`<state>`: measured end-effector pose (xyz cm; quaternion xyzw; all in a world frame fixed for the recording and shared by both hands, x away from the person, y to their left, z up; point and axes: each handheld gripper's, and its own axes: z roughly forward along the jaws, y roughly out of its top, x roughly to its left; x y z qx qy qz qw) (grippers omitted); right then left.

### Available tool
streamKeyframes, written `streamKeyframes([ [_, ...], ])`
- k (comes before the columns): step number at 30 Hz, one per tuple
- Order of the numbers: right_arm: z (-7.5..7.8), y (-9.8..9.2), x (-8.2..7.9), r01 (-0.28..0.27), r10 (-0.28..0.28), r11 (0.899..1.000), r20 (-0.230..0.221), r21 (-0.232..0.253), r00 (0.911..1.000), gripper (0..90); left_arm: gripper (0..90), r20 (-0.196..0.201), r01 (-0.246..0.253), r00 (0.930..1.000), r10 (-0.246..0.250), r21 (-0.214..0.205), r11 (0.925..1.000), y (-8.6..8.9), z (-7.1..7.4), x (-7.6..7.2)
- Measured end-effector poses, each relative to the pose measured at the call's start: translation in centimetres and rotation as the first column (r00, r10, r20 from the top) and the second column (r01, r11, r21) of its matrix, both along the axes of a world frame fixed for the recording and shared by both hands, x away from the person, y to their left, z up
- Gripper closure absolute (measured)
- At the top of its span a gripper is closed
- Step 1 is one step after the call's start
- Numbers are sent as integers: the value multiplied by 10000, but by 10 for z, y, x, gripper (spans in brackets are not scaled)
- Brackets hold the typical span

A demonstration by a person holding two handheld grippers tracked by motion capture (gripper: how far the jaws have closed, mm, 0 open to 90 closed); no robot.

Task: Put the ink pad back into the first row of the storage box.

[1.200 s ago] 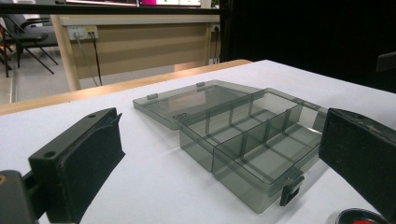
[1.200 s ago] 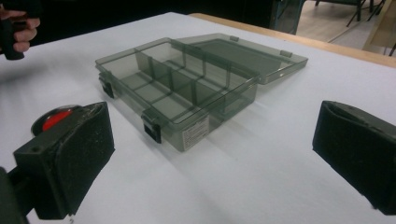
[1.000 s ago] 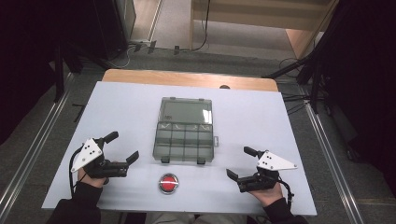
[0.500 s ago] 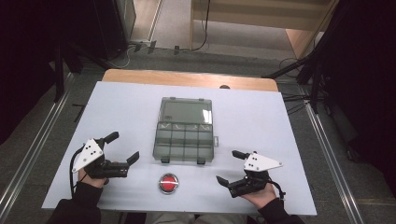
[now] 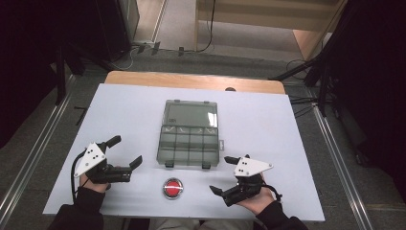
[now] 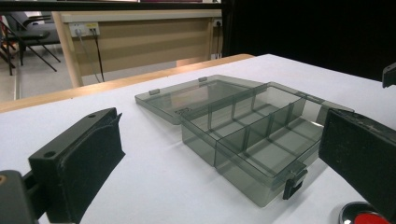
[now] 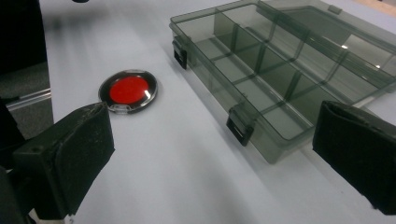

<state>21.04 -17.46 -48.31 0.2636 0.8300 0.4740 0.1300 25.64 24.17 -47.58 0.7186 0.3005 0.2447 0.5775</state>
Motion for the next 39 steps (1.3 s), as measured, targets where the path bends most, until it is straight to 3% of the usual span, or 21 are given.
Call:
streamKeyframes([
  [16,-1,40,10,-1063,1028,9923,-564,-630,9931,0,0,4,29,10000,-29,-6,10000,0,0,0],
  [23,-1,57,11,-1754,1673,9781,-780,-1118,9828,0,0,11,32,10000,-32,-61,10000,0,0,0],
  [28,-3,66,13,-1956,1861,9726,-834,-1258,9790,0,0,5,31,10000,-31,-80,10000,0,0,0],
  [34,-4,85,19,-2477,2320,9555,-1108,-1601,9664,0,0,13,27,10000,-27,-100,9999,1,1,0],
  [39,-5,96,23,-2615,2434,9484,-1169,-1794,9629,0,0,20,33,10000,-33,-114,9999,1,1,-1],
])
